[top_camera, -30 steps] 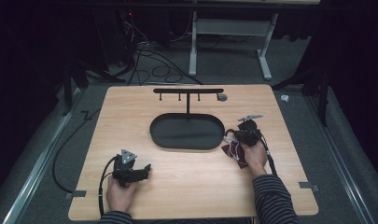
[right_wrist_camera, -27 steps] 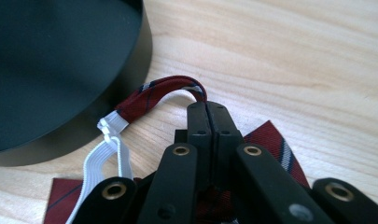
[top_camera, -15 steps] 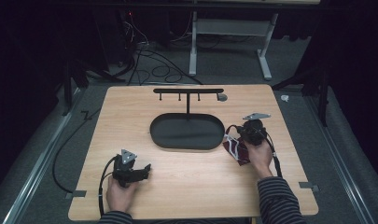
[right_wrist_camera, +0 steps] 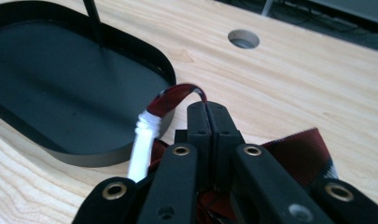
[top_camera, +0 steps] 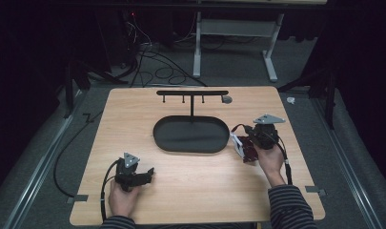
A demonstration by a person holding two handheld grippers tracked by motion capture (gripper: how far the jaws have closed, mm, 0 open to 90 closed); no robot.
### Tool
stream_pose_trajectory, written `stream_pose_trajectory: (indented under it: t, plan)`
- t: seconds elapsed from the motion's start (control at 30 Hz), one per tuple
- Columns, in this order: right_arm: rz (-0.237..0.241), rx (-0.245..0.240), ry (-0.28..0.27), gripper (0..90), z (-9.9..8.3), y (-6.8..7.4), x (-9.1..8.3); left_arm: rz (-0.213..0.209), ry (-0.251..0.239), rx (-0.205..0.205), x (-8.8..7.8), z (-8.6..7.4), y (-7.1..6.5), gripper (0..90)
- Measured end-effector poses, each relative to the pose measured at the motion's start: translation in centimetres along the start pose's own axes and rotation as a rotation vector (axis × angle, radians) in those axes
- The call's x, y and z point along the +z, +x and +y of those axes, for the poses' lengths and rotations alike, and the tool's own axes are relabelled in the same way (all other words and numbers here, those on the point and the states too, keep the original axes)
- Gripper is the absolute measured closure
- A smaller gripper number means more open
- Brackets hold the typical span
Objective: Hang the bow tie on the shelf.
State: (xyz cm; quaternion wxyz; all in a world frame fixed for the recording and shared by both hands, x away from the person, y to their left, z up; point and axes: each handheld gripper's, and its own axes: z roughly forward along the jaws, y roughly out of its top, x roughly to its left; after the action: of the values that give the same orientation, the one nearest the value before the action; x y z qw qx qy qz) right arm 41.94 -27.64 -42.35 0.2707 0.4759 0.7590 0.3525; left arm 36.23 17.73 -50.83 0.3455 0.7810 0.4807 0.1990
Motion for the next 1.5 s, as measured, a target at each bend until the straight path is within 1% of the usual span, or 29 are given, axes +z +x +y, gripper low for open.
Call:
stream_pose_trajectory:
  t: [0.27,0.43,0.63,0.67,0.77,0.8,0.87,0.9,0.97,1.03,1.07,1.33,1.5]
  plan:
    - [0.017,-0.022,-0.043,90.0,0.4,0.4,-1.7,0.000,0.000,0.000,0.0,0.0,0.0,16.8]
    - [0.029,-0.050,-0.061,90.0,0.9,0.8,-2.6,0.000,0.000,0.001,0.0,0.0,0.0,16.7]
    - [0.050,-0.060,-0.083,90.0,1.4,1.3,-3.3,0.000,0.000,0.001,0.0,0.0,0.0,16.8]
    - [0.056,-0.071,-0.086,90.0,1.5,1.4,-3.4,0.001,0.001,0.001,0.0,0.0,0.0,16.8]
    - [0.068,-0.069,-0.095,90.0,1.8,1.8,-3.7,0.001,0.000,0.001,0.0,0.0,0.0,16.7]
    - [0.075,-0.080,-0.100,90.0,2.0,1.8,-3.7,0.001,0.000,0.001,0.0,0.0,0.0,16.8]
    - [0.085,-0.077,-0.102,90.0,2.2,2.1,-3.9,0.001,0.000,0.001,0.0,0.0,0.0,16.7]
    - [0.089,-0.087,-0.103,90.0,2.3,2.1,-3.8,0.001,0.000,0.001,0.0,0.0,0.0,16.7]
    - [0.105,-0.065,-0.102,90.0,2.5,2.2,-3.8,0.001,0.000,0.001,0.0,0.0,0.0,16.7]
    - [0.115,-0.067,-0.108,90.0,2.7,2.3,-3.7,0.001,0.000,0.001,0.0,0.0,0.0,16.7]
    - [0.116,-0.062,-0.106,90.0,2.8,2.5,-3.7,0.001,0.000,0.001,0.0,0.0,0.0,16.7]
    - [0.138,-0.092,-0.117,90.0,3.7,3.4,-3.4,0.001,0.000,0.000,0.0,0.0,0.0,16.7]
    - [0.147,-0.094,-0.116,90.0,4.1,3.7,-3.2,0.001,0.000,0.001,0.0,0.0,0.0,16.7]
